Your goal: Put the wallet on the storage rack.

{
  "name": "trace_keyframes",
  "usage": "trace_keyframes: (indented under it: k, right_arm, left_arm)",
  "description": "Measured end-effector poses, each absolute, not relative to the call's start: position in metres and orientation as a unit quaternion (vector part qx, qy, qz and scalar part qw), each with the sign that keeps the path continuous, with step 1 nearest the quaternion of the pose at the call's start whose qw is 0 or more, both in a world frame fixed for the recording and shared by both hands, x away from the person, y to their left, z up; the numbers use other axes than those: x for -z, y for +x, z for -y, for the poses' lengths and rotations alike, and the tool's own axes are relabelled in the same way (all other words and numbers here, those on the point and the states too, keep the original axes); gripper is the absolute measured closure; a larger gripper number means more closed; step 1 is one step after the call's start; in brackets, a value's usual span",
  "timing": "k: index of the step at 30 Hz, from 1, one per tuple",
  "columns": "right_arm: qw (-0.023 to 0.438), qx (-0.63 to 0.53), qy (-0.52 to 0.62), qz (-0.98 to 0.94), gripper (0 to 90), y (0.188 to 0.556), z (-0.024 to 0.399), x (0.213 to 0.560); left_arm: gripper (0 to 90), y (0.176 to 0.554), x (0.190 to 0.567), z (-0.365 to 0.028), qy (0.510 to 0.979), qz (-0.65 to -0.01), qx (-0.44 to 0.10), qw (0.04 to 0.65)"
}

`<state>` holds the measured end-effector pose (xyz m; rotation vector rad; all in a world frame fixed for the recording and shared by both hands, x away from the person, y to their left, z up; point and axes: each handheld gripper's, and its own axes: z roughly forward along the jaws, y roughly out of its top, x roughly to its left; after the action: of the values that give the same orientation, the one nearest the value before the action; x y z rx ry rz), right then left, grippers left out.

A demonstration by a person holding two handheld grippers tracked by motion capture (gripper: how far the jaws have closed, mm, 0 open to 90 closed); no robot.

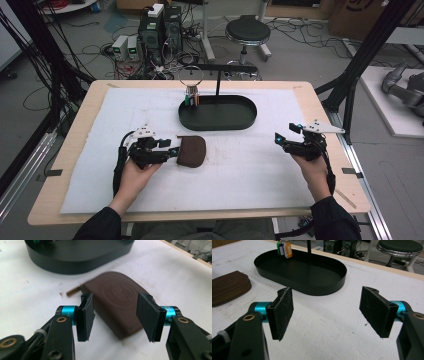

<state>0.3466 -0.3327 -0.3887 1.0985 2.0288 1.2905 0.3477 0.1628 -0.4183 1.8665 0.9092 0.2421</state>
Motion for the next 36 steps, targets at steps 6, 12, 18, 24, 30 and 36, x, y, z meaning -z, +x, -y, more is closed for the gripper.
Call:
trace_keyframes:
  k: [6, 12, 18, 24, 30, 36]
  right_arm:
    - [0.245, -0.473, 0.404, -0.743, 27.9, 0.347, 0.333, 0.389]
    - [0.248, -0.47, 0.4, -0.747, 27.9, 0.346, 0.333, 0.389]
    - [0.247, -0.471, 0.4, -0.747, 27.9, 0.347, 0.335, 0.389]
    - [0.251, -0.472, 0.397, -0.746, 27.9, 0.346, 0.334, 0.388]
    - [0.253, -0.469, 0.394, -0.749, 27.9, 0.346, 0.33, 0.388]
    - [0.253, -0.467, 0.39, -0.752, 27.9, 0.347, 0.329, 0.389]
  left_arm:
    - [48.2, 0.367, 0.42, -0.159, 0.772, -0.384, -0.1, 0.497]
    - [50.9, 0.374, 0.422, -0.151, 0.78, -0.393, -0.07, 0.483]
    - [51.9, 0.343, 0.431, -0.149, 0.776, -0.417, -0.075, 0.467]
    - [51.9, 0.333, 0.439, -0.149, 0.765, -0.447, -0.065, 0.46]
    - [53.9, 0.341, 0.447, -0.153, 0.745, -0.466, -0.009, 0.477]
    - [68.6, 0.34, 0.447, -0.15, 0.753, -0.45, -0.005, 0.481]
